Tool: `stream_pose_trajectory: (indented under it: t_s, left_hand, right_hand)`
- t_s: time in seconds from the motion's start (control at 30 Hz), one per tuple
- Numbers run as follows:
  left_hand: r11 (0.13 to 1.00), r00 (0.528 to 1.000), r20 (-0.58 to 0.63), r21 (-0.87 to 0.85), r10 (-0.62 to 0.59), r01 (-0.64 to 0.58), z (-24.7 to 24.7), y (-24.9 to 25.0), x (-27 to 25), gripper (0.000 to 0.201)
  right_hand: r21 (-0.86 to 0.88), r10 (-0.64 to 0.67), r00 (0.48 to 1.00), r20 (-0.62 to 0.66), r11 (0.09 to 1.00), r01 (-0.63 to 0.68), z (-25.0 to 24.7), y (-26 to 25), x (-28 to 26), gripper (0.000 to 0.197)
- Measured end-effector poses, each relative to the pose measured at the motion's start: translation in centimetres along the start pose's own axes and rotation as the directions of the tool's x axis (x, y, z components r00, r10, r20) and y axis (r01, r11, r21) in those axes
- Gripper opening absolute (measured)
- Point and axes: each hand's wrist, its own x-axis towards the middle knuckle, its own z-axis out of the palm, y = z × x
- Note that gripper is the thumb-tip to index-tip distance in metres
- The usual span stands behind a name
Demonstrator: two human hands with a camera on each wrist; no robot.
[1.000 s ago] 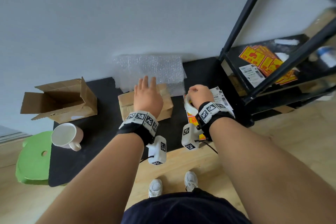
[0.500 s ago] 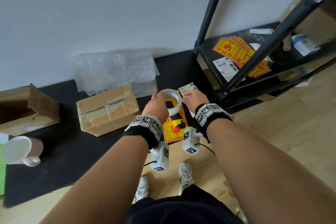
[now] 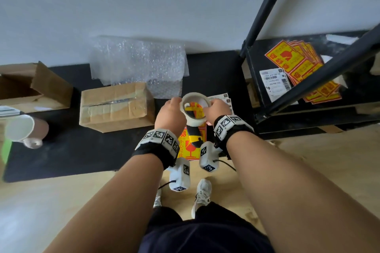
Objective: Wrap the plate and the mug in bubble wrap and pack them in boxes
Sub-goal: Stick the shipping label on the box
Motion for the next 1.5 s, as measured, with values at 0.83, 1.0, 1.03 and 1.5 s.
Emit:
stream_pose_trajectory:
  t_s: [0.83, 1.0, 1.03, 1.5]
  left_hand:
    - [0.989, 0.994, 0.107, 0.151, -0.009, -0.007, 4.4, 4.2, 2.7, 0.057]
    - [0.985, 0.996, 0.087, 0.170, 0.002, -0.017, 4.0, 5.1, 4.4, 0.060]
    - [0.985, 0.996, 0.086, 0.173, 0.003, -0.018, 4.0, 5.2, 4.6, 0.060]
    - [0.978, 0.995, 0.094, 0.206, -0.041, 0.021, 2.4, 3.8, 3.7, 0.056]
  right_hand:
    - [0.486, 0.449, 0.866, -0.219, 0.820, -0.302, -5.4, 2.2, 8.8, 0.038]
    - [0.393, 0.439, 0.861, -0.256, 0.861, -0.322, -6.7, 1.4, 10.0, 0.036]
    - [0.370, 0.437, 0.859, -0.267, 0.869, -0.328, -6.7, 1.4, 10.3, 0.036]
    - [0.113, 0.137, 0.925, -0.354, 0.988, -0.103, -6.2, 0.2, 7.2, 0.047]
